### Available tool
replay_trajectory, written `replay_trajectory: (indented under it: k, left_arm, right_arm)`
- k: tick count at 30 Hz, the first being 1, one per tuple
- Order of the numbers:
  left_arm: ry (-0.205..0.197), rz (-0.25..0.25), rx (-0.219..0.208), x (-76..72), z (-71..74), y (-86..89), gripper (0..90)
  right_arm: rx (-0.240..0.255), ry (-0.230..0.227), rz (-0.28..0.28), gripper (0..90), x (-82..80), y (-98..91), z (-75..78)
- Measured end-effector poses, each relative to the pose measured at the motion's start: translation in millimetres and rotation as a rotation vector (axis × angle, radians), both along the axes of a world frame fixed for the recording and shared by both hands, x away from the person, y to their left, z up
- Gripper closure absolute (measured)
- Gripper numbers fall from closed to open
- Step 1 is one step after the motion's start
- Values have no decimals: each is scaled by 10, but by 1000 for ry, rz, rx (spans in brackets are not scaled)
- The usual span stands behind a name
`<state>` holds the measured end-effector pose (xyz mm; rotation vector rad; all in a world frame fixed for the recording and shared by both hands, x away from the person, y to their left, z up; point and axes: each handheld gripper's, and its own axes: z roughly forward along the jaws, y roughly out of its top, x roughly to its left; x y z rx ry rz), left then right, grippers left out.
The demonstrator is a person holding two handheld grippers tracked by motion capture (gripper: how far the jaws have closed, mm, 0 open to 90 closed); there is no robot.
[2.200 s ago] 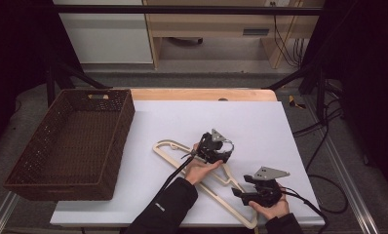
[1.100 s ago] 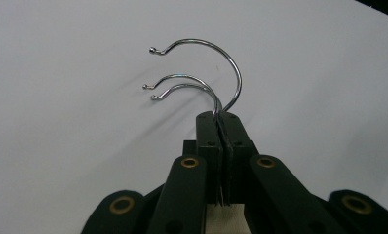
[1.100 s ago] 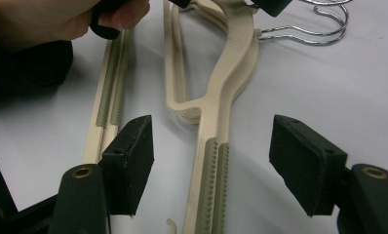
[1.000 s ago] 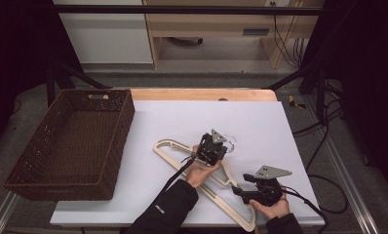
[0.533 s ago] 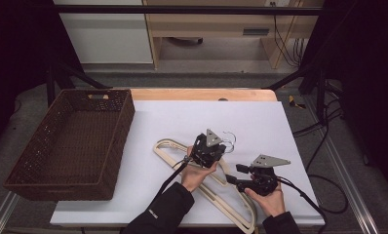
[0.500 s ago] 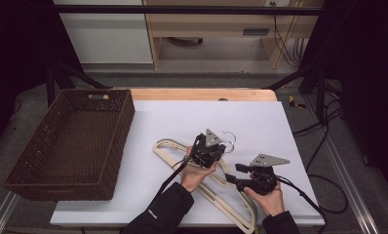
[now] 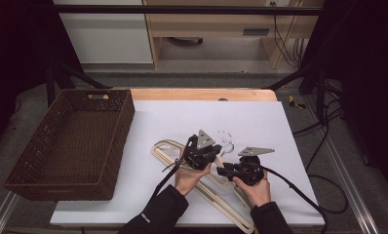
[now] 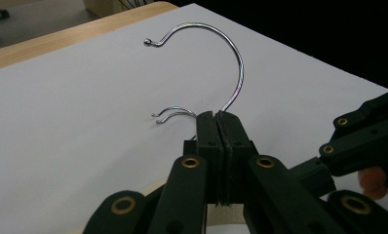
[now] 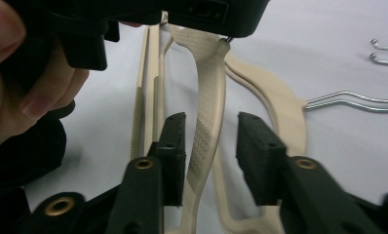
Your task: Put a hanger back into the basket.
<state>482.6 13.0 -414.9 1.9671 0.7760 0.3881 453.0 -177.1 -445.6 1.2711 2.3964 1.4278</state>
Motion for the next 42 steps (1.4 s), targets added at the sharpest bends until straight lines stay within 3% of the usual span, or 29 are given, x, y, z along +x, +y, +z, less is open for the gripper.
replay_trajectory:
  k: [3, 9, 10, 11, 15, 16, 19, 21, 23, 24, 28, 30, 34, 35, 37, 42]
  left_arm:
    - [-2, -5, -2, -32, 28, 19, 883]
    - [-7, -31, -14, -100, 119, 115, 840]
    - [-15, -34, -11, -119, 144, 143, 805]
    - [-22, -46, -8, -156, 198, 224, 709]
    - [-41, -56, 1, -220, 312, 395, 559]
    - [-53, -58, 3, -247, 357, 463, 559]
    - [-57, -73, 6, -320, 486, 685, 387]
    - [-68, -76, 13, -374, 554, 839, 361]
    - [-69, -84, 0, -431, 595, 994, 271]
    - [-62, -100, -34, -481, 605, 1148, 241]
    - [-58, -115, -45, -538, 592, 1321, 161]
    - [-61, -118, -26, -577, 577, 1390, 105]
    - [-72, -138, -22, -626, 559, 1449, 94]
    - [-76, -144, -17, -632, 558, 1448, 103]
    - [-81, -177, 29, -649, 553, 1407, 110]
    - [-79, -230, 76, -664, 512, 1313, 157]
  right_arm:
    - [23, 28, 20, 776, 9, 11, -1]
    - [72, 56, 27, 814, -7, 6, 28]
    - [90, 62, 35, 823, -11, 6, 34]
    - [122, 79, 45, 843, -26, 8, 52]
    - [173, 92, 64, 867, -67, 20, 101]
    - [173, 92, 64, 867, -67, 20, 101]
    - [167, 88, 80, 869, -123, 44, 156]
    - [163, 90, 79, 870, -142, 51, 174]
    - [163, 74, 100, 870, -184, 56, 237]
    - [165, 64, 108, 870, -201, 54, 267]
    - [168, 20, 140, 869, -239, 37, 378]
    - [154, -17, 171, 870, -261, 21, 501]
    - [143, -52, 215, 869, -257, 27, 592]
    - [134, -65, 255, 869, -258, 49, 634]
    - [126, -68, 284, 870, -271, 77, 663]
    - [109, -67, 357, 869, -305, 146, 664]
